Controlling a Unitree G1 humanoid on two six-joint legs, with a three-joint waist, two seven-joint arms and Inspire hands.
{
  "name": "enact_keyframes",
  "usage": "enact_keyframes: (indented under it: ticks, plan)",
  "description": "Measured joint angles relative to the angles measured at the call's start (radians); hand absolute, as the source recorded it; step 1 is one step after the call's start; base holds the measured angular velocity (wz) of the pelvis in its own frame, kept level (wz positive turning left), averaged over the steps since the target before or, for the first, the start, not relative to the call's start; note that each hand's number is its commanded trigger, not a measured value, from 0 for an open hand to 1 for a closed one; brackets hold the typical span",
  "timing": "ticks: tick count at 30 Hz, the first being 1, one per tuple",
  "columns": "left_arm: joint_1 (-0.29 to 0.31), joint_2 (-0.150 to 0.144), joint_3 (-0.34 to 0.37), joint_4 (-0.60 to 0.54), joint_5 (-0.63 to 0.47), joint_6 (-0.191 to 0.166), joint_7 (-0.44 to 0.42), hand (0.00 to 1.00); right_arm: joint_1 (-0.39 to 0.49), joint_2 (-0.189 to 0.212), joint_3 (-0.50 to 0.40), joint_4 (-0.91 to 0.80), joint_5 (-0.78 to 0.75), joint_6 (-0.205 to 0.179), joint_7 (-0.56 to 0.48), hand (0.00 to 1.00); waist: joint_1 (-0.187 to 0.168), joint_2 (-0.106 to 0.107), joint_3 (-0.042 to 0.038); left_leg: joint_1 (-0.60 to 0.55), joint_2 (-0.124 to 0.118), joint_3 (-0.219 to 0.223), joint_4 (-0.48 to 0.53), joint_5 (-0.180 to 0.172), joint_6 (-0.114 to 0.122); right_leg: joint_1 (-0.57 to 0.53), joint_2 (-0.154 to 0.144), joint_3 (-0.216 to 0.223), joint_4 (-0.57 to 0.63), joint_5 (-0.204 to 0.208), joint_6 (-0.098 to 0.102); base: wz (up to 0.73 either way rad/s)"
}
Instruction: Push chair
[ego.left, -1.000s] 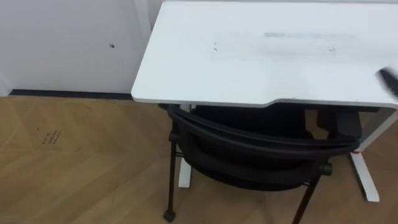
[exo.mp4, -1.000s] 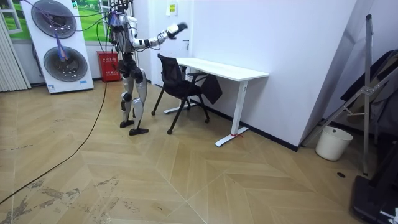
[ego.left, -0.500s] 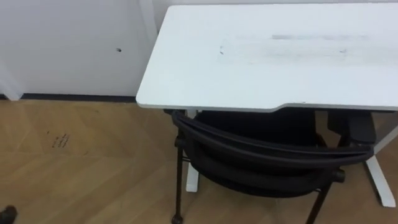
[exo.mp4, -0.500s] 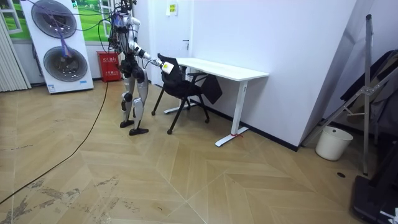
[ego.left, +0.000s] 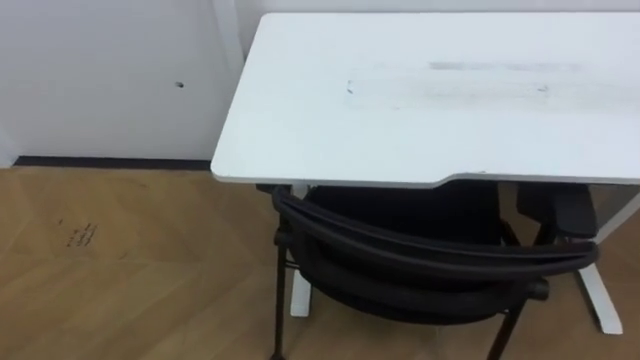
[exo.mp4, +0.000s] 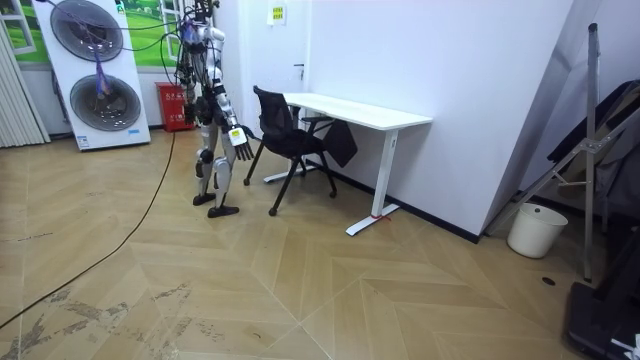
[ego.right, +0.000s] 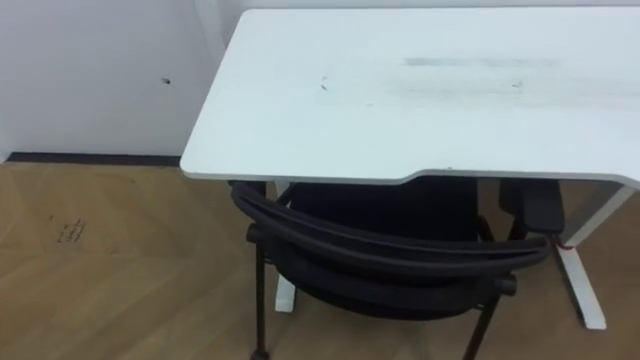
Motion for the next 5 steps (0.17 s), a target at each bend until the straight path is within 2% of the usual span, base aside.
enact_keyframes:
  ticks: [3,5]
  plan:
    - [-0.006,-0.006,-0.067,0.018,-0.001,0.029,-0.045,0.0,-0.046,0.013,0.031,0.054,0.004,0.014,0.031,0.0,-0.02,-0.004,0.0024,-0.001,-0.003,-0.009,0.0,-0.001,0.002,-0.001,-0.003,-0.003,0.0,-0.001,0.002,0.02]
    - [-0.015,-0.01,-0.108,0.027,-0.026,0.036,-0.069,0.0,-0.071,0.021,0.059,0.081,0.018,0.021,0.047,0.0,-0.022,-0.008,0.003,0.0,-0.004,-0.007,0.0,-0.001,0.002,0.001,-0.003,-0.003,-0.001,-0.002,0.004,0.0]
